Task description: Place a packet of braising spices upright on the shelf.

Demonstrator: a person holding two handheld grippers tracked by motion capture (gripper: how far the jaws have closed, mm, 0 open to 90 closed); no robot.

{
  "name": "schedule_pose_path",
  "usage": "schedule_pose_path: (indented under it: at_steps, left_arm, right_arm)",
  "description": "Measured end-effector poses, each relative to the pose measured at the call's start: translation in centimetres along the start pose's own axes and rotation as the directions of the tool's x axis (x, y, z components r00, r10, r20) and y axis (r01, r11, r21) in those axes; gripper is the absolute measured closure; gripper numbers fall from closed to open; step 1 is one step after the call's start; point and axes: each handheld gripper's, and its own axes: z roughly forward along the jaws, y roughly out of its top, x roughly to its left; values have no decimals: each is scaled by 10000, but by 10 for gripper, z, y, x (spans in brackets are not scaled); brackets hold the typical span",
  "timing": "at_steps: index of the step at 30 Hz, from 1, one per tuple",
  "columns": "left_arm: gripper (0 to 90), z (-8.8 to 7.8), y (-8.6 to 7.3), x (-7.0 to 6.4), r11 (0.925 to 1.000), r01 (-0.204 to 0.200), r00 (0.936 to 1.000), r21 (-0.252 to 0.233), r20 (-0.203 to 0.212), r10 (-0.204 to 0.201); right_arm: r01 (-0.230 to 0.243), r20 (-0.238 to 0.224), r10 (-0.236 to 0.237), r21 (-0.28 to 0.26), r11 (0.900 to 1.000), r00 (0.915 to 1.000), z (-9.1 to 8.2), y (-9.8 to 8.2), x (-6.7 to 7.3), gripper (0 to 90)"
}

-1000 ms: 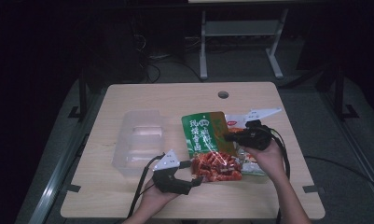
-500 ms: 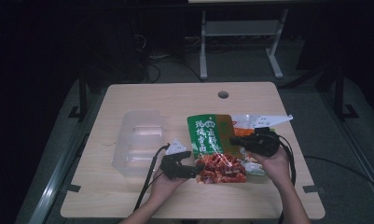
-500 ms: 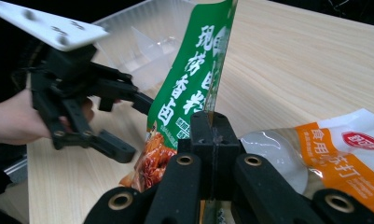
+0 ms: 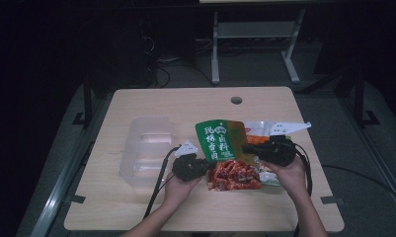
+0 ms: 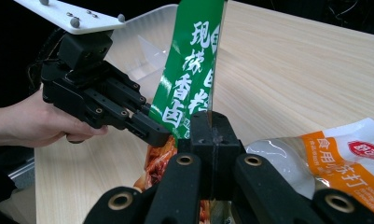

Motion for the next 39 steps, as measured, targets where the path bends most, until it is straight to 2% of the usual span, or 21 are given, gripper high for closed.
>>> schedule_pose_path:
  at_steps: [6,8,10,13,16,19,22,24,27,30,32,34,39]
  left_arm:
    - [870,-4,8,-2,9986,-482,9976,-205,-517,471]
    - [872,-5,8,-2,9972,-742,9946,-134,-733,730]
    - [873,-6,7,-2,9967,-800,9934,-98,-828,790]
    - [877,-7,7,-4,9953,-932,9920,-278,-883,904]
    - [879,-8,8,-8,9911,-1326,9873,-153,-905,1307]
    - [879,-9,7,-9,9901,-1391,9870,-177,-844,1371]
    - [875,-10,7,-10,9893,-1450,9869,-167,-738,1434]
    - [868,-11,6,-10,9889,-1479,9867,-110,-705,1467]
    - [813,-15,4,-9,9924,-1217,9906,-162,-657,1203]
    - [713,-23,0,-11,9923,-1218,9903,-223,-698,1200]
    - [655,-27,-3,-12,9919,-1268,9902,4,-582,1266]
    - [617,-31,-5,-11,9927,-1208,9919,25,-405,1208]
    - [558,-39,-9,-14,9929,-1180,9924,-154,-374,1174]
  right_arm:
    - [-143,26,144,-159,9998,9999,-4,-1,-3,895]
    - [-146,-4,146,-84,9999,9999,-3,-2,-6,894]
    - [-313,-100,314,58,9995,9995,-1,-3,-7,893]
    - [-352,-113,357,397,9986,9993,5,-4,-8,857]
    - [-320,-202,333,600,9977,9992,12,-4,-7,828]
    - [-337,-390,367,761,9965,9986,20,-4,-6,799]
    - [-325,-503,376,981,9946,9980,27,-5,-5,813]
    - [-285,-441,332,1034,9942,9985,29,-5,-3,868]
    - [-294,-608,355,993,9946,9975,28,-5,-2,887]
    - [-167,-912,246,868,9961,9955,25,-3,2,892]
    - [-91,-1039,170,752,9971,9944,22,-1,7,893]
    - [53,-1040,16,657,9978,9946,21,2,12,893]
    - [472,-956,-413,604,9971,9946,17,10,25,894]
